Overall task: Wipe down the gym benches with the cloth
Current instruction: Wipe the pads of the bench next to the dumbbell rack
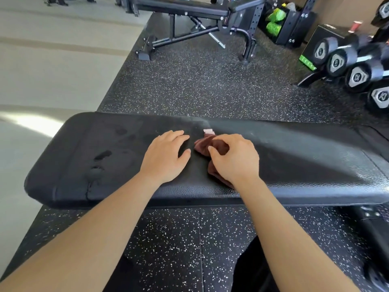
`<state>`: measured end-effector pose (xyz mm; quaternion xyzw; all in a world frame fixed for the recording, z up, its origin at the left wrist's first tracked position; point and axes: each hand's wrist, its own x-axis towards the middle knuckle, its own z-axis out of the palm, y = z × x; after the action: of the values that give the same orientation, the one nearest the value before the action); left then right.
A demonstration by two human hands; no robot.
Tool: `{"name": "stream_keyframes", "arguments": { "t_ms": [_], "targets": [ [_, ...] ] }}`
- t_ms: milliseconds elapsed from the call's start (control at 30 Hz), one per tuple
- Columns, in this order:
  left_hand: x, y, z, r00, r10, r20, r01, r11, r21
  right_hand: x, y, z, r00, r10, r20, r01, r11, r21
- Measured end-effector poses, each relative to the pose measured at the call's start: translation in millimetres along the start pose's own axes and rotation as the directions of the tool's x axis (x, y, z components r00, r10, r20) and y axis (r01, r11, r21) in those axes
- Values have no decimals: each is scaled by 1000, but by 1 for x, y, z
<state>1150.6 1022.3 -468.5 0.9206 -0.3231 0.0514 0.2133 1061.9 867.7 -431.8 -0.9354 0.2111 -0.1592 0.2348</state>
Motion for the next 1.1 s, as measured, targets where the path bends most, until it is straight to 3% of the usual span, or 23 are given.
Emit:
{"name": "stream_keyframes", "arguments": {
  "t_ms": [200,400,567,667,733,900,1100],
  "targets": [
    [0,-3,2,997,-42,-68,40,999,-37,-50,11,6,986,-133,-103,136,991,16],
    [5,-2,2,995,-58,-83,54,997,-48,-13,-3,8,998,-15,-58,18,999,45],
    [10,-6,-11,996,-90,-1,88,969,-229,-14,-9,7,1000,19,-17,-18,998,54],
    [7,-18,-20,994,7,110,5,994,-106,-44,-12,12,997,-29,-73,34,996,79],
    [1,-32,-26,992,54,110,-53,999,-9,-71,-19,22,987,-77,-142,85,995,51],
    [-13,-51,-33,993,91,76,-89,996,-30,-82,-33,39,958,-98,-269,109,994,27],
    [-15,-53,-27,995,89,35,-88,996,-19,-5,-56,42,997,-7,-76,9,999,36]
  ]
}}
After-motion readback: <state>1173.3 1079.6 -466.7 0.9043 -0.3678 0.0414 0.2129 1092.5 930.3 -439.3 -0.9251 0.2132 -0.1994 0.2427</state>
